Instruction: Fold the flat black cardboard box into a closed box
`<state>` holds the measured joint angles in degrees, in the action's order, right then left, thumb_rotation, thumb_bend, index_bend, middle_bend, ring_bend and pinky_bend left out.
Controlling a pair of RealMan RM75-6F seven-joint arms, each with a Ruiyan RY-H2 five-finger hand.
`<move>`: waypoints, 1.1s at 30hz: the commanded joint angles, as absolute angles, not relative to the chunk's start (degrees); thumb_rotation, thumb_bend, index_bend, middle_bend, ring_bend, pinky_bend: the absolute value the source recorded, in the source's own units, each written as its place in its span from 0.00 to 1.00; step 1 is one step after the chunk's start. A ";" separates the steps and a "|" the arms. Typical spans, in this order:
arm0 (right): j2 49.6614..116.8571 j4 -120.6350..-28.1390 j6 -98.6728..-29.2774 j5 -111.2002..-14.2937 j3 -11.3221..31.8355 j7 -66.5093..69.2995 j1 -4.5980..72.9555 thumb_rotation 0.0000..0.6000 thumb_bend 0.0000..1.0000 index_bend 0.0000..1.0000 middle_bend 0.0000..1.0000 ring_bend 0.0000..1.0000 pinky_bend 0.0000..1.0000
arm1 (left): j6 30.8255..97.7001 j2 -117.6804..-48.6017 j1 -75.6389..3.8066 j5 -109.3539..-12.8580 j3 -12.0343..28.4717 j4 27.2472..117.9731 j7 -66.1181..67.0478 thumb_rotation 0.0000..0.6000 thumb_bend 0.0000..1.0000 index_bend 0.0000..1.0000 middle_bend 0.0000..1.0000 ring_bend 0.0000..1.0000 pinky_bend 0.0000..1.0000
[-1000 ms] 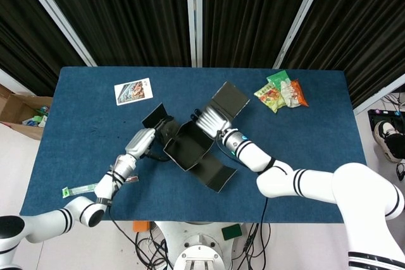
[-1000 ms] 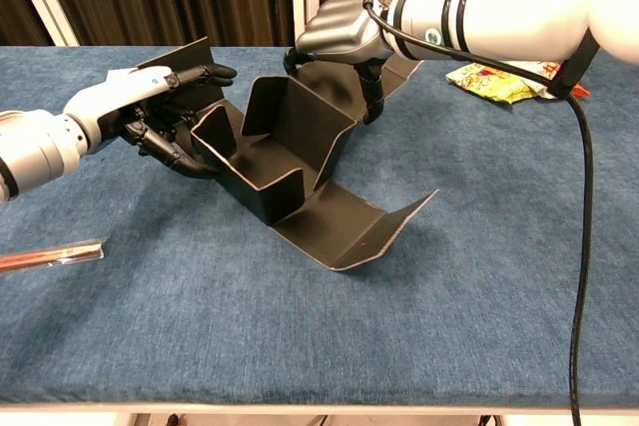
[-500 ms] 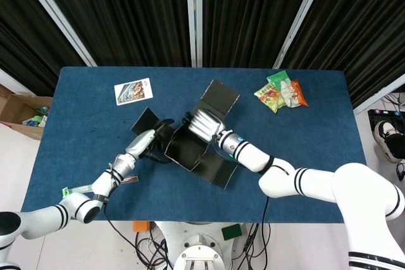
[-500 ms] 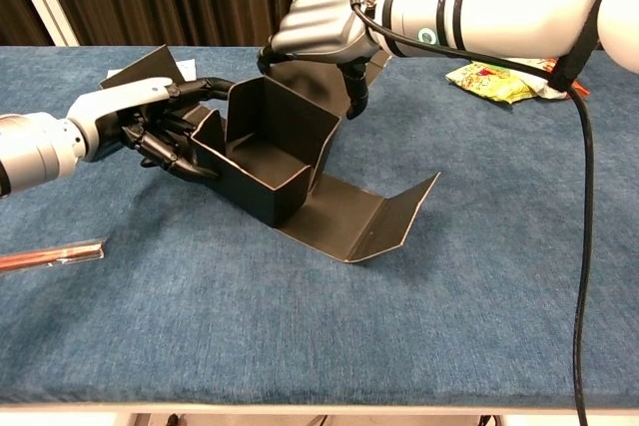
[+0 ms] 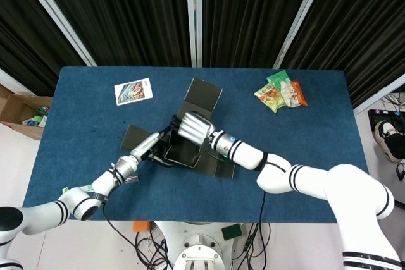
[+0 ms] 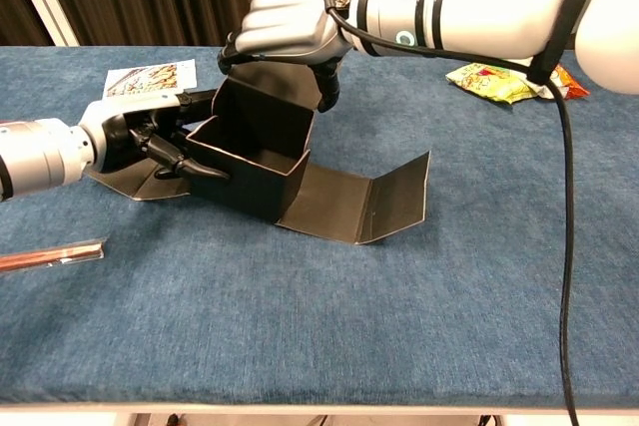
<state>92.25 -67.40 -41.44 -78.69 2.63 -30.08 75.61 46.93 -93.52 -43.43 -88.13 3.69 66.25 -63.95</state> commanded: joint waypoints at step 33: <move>83.62 -78.48 -56.93 -81.75 7.02 -8.28 61.13 1.00 0.07 0.00 0.00 0.66 1.00 | 44.60 -92.86 -40.84 -80.35 4.84 68.11 -69.61 1.00 0.01 0.31 0.35 0.70 0.91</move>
